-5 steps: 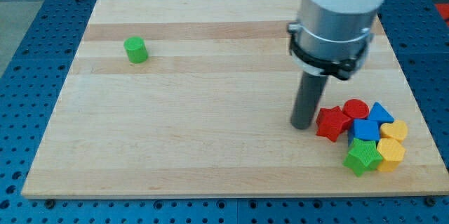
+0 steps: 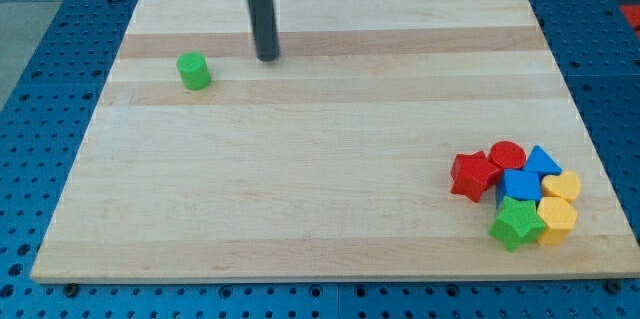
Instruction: Move green circle closer to green star
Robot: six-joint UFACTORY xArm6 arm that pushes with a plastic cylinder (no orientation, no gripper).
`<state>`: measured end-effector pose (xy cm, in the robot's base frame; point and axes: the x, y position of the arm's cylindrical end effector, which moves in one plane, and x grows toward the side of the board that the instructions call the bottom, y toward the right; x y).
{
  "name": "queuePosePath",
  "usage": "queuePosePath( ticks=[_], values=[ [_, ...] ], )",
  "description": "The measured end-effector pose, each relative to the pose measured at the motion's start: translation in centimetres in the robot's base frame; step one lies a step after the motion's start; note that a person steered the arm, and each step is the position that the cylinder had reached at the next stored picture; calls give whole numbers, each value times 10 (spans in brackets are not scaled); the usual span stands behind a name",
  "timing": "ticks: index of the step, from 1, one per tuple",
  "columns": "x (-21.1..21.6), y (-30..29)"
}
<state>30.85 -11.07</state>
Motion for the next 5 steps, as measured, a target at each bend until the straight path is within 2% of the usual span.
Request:
queuePosePath(
  ticks=[1,2,5],
  values=[
    [-16,-56],
    [-1,-86],
    [103,-69]
  ],
)
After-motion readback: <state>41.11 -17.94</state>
